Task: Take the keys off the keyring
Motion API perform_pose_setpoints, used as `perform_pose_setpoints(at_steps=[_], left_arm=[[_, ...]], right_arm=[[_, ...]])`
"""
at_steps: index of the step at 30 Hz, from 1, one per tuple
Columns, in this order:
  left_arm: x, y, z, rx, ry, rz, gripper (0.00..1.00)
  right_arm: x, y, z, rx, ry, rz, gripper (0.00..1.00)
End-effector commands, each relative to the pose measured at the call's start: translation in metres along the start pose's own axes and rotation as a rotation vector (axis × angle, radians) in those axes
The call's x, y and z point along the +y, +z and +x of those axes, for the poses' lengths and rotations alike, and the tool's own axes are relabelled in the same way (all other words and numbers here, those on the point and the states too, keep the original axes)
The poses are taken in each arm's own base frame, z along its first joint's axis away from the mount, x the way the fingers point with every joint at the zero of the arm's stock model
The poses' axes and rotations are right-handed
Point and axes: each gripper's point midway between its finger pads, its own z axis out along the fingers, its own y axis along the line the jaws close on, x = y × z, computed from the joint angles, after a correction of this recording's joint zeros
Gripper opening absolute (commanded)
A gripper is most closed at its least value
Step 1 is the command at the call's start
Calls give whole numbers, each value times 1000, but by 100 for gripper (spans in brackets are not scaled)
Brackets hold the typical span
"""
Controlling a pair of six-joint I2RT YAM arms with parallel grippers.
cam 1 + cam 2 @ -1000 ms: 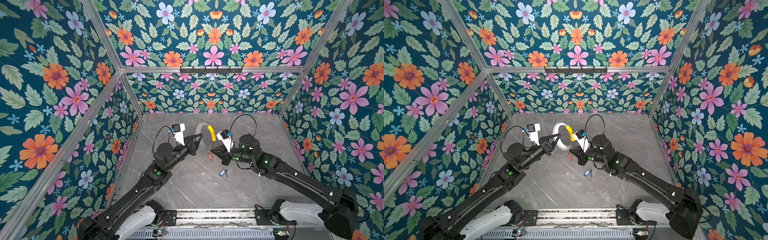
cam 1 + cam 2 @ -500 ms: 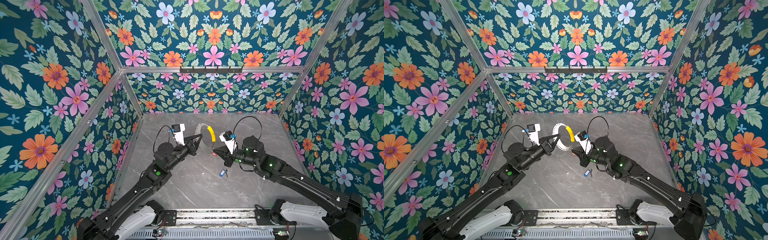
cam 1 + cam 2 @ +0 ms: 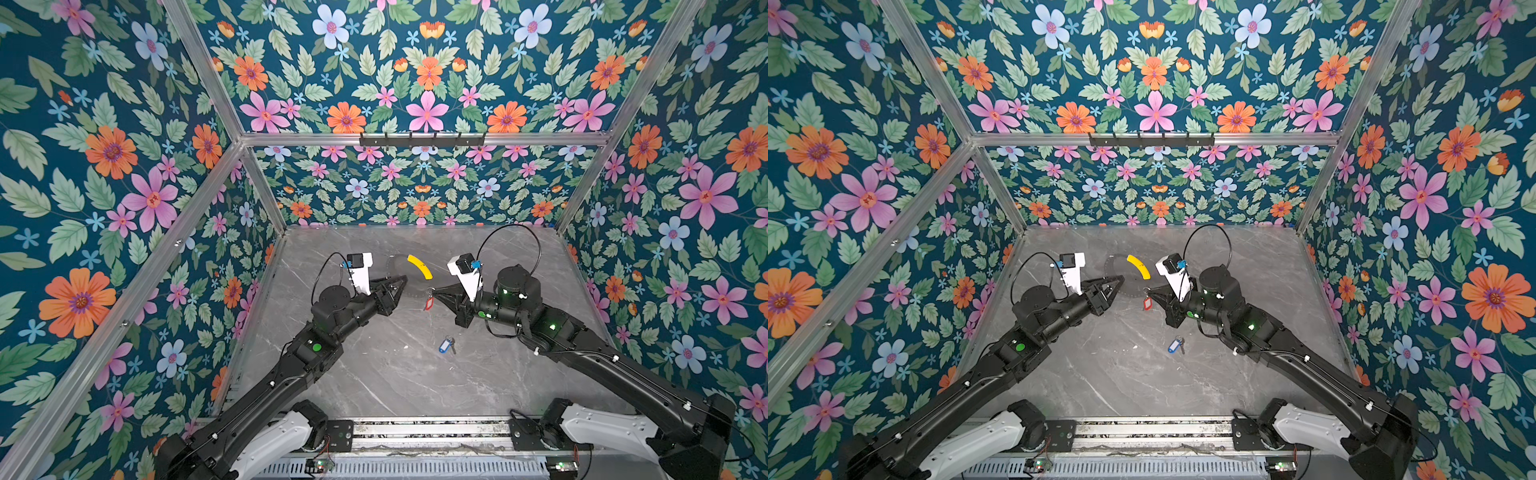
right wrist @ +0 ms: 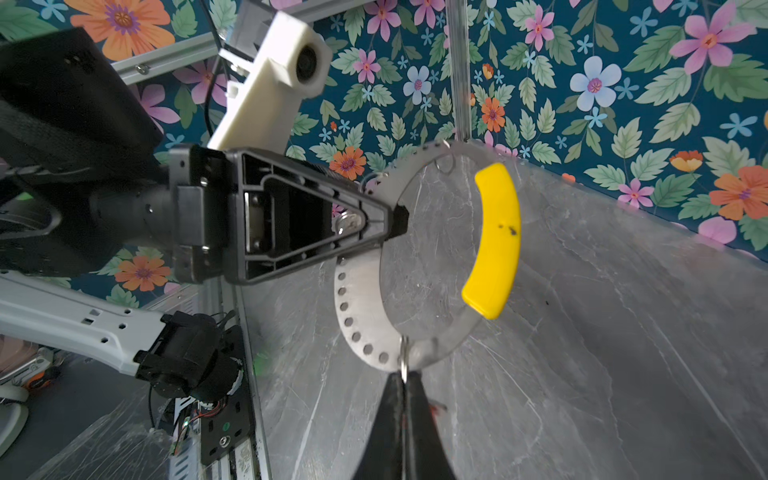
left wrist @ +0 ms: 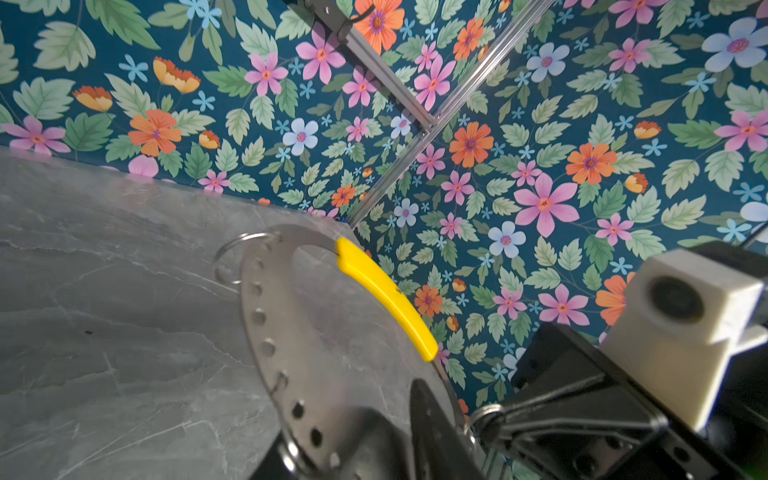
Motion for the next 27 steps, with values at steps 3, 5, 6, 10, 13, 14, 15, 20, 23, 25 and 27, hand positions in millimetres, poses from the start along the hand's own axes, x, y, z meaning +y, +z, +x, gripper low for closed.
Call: perform_pose_setpoints(at_steps=[3,5,6,10,13,14,15,20,23,25,27], left_arm=[[10,-10,20,44,34,-8,56],[16,-13,24,40,29,-25,58],[16,-14,26,42,23,-19,58],[20,-13,42,66,-25,15,58],[20,-14,48,91,-29,25,56],[12,-15,48,97,-25,64,55],[4,-16,48,99,-17,110,54],[-38,-21,35,86,72,303,47],[-70,-26,27,76,148,470,41],[-88,-30,25,77,189,571,41],[-98,-30,24,87,215,627,41]], right_arm=[[-3,-5,-8,-17,-5,-4,0],[-14,-7,-9,-22,14,23,0],[-17,-8,-11,-30,29,23,0],[-21,-12,-16,-47,41,16,0],[-22,-18,-11,-40,41,32,0],[-22,-20,-8,-33,42,36,0],[-21,-22,-7,-30,43,34,0],[-9,-32,7,-4,71,-15,0],[8,-39,11,20,77,-99,0],[18,-44,11,27,79,-145,0],[28,-49,9,24,76,-194,0]])
